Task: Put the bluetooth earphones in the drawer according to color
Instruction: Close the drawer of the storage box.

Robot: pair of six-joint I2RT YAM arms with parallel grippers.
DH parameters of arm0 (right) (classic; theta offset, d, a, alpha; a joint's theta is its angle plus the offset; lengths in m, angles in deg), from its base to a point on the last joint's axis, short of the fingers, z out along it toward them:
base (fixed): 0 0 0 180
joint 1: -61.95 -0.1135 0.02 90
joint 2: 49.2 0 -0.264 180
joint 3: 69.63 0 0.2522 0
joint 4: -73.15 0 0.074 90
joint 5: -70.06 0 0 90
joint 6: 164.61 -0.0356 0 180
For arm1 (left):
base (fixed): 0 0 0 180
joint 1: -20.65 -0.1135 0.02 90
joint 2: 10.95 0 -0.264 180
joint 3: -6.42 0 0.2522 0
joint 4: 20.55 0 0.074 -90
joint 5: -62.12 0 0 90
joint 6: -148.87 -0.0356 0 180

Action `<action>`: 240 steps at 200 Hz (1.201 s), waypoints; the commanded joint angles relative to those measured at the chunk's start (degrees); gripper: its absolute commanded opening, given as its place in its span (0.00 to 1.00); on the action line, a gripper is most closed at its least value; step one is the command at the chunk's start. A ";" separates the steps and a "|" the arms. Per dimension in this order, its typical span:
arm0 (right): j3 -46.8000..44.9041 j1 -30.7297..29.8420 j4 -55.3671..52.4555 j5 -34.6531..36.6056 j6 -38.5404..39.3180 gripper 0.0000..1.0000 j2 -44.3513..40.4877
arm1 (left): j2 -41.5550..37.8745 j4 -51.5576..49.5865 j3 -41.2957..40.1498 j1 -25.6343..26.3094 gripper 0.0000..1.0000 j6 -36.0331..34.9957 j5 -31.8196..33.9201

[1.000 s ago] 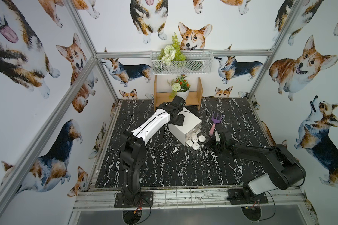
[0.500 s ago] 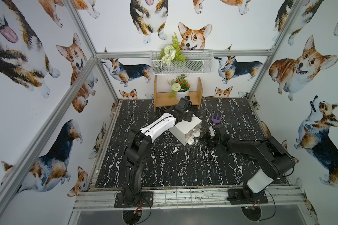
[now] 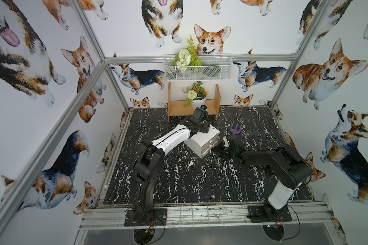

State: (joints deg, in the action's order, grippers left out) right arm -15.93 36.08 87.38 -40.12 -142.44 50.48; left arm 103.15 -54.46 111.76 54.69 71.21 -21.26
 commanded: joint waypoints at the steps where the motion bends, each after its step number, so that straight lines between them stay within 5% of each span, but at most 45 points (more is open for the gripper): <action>1: -1.05 -0.29 7.73 -0.70 -4.81 0.00 0.92 | 2.79 -32.21 -2.99 0.02 0.73 3.73 -8.90; 122: -6.13 -0.81 24.02 -1.83 -14.20 0.00 4.65 | 1.91 -32.15 -4.38 0.24 0.73 3.93 -8.83; 152: -6.22 -0.73 8.85 1.52 -7.52 0.00 -3.79 | 1.65 -32.76 -3.87 0.24 0.73 3.84 -8.15; 208: -1.08 1.75 -26.71 11.06 9.29 0.18 -30.60 | 0.90 -34.77 1.28 0.06 0.75 3.31 -5.25; 240: 3.87 3.30 -41.47 17.12 21.39 0.30 -39.17 | -6.31 -33.78 7.50 0.11 0.76 2.61 -1.10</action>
State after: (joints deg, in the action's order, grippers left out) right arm -14.62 38.57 63.23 -29.98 -133.50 15.88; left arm 100.70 -67.98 116.89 54.78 71.82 -21.57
